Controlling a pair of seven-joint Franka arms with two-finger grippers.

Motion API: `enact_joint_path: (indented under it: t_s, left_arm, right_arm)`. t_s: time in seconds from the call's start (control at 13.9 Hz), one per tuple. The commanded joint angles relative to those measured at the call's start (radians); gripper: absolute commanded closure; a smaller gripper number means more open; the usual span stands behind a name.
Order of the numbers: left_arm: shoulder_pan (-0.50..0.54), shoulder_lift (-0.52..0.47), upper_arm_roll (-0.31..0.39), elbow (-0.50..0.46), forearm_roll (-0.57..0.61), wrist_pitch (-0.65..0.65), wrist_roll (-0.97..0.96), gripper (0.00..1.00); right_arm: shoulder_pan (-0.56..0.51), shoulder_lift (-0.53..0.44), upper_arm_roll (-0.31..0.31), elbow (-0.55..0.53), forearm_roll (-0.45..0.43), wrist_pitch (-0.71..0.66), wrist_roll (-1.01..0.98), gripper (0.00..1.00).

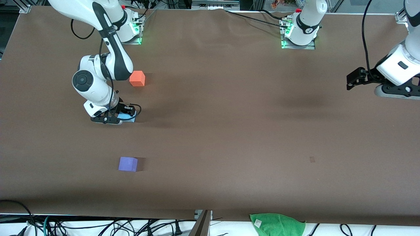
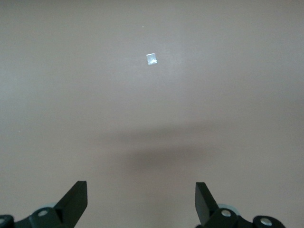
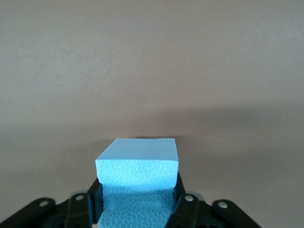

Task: Place blue block between orange and purple blocks
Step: 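Carry the blue block with the right gripper toward the orange block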

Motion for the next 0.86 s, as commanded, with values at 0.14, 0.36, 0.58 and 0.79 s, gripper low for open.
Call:
enact_joint_path:
  t_s: [0.14,0.36,0.58,0.79]
  left_arm:
    - [0.022,0.014,-0.017,0.041,-0.004,-0.016,0.013,0.0]
    - [0.02,0.01,-0.03,0.043,-0.006,-0.019,0.011,0.0]
    - [0.03,0.016,-0.024,0.057,-0.006,-0.018,0.022,0.0]
    - [0.03,0.016,-0.026,0.057,-0.006,-0.019,0.011,0.0]
  right_arm:
    - [0.008,-0.014,0.014,-0.083,0.018,0.134,-0.018,0.59]
    - [0.008,0.003,0.037,-0.095,0.018,0.182,-0.02,0.59]
    - [0.008,0.015,0.037,-0.098,0.018,0.19,-0.02,0.59]
    - [0.008,0.018,0.039,-0.098,0.018,0.19,-0.02,0.34]
